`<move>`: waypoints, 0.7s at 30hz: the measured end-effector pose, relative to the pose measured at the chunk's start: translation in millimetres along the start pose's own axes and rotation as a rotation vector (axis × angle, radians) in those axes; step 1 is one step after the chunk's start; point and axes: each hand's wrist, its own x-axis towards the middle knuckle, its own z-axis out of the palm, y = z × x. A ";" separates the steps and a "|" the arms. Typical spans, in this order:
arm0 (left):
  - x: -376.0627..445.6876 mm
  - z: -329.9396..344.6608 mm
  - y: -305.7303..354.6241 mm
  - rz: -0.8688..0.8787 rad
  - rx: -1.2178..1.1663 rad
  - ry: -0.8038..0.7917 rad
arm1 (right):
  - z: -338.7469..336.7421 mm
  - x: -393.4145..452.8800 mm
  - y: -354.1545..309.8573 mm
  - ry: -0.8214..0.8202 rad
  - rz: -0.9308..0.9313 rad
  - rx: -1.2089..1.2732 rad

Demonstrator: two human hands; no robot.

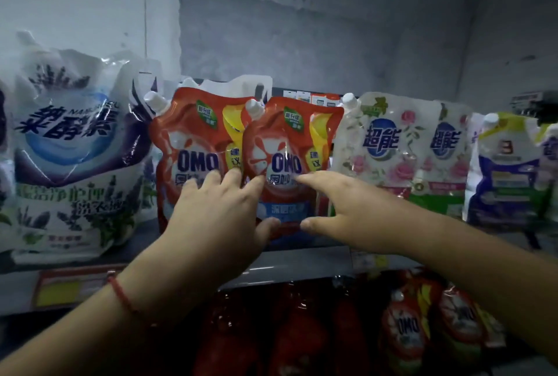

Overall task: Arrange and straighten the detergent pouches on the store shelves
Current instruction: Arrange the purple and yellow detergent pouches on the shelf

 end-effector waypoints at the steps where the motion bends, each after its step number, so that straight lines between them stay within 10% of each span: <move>1: -0.1 0.0 6.0 0.002 -0.011 0.001 | 1.3 -6.2 6.6 0.002 0.014 0.016; 21: 82.7 21.2 290.4 0.381 -0.121 -0.010 | -31.2 -175.2 275.4 -0.045 0.431 0.043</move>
